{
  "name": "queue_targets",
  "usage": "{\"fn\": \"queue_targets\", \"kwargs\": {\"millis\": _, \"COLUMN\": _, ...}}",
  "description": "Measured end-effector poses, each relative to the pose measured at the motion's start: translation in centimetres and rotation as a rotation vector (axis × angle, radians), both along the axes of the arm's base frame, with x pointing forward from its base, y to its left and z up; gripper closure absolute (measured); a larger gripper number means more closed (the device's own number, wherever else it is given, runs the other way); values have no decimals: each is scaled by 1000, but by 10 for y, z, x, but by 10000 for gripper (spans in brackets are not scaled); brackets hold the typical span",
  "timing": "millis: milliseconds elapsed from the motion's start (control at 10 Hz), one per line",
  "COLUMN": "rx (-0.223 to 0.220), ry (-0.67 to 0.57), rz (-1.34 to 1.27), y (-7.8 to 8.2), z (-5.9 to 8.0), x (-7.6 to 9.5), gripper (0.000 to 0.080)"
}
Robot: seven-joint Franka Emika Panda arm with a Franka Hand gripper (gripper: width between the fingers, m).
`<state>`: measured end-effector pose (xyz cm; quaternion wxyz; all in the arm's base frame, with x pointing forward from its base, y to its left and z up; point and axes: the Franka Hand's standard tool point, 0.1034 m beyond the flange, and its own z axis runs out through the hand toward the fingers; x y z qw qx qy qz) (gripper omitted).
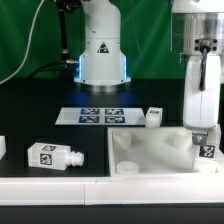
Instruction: Assemble one leg
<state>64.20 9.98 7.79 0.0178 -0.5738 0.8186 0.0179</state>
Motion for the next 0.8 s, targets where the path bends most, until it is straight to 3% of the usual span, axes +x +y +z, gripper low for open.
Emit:
{"fn": "queue_targets", "kwargs": {"millis": 100, "rx": 0, "ry": 0, "rz": 1, "y": 0, "z": 0, "x": 0, "gripper": 315}}
{"fn": "queue_targets", "kwargs": {"millis": 200, "rx": 1, "ry": -2, "rz": 3, "y": 0, "z": 1, "x": 0, "gripper": 187}}
{"fn": "queue_targets", "kwargs": {"millis": 500, "rx": 39, "ry": -63, "rz": 58, "y": 6, "z": 56, "x": 11, "gripper": 152}}
{"fn": "queue_targets", "kwargs": {"millis": 800, "rx": 35, "ry": -60, "rz": 59, "y": 6, "z": 52, "x": 11, "gripper": 151}}
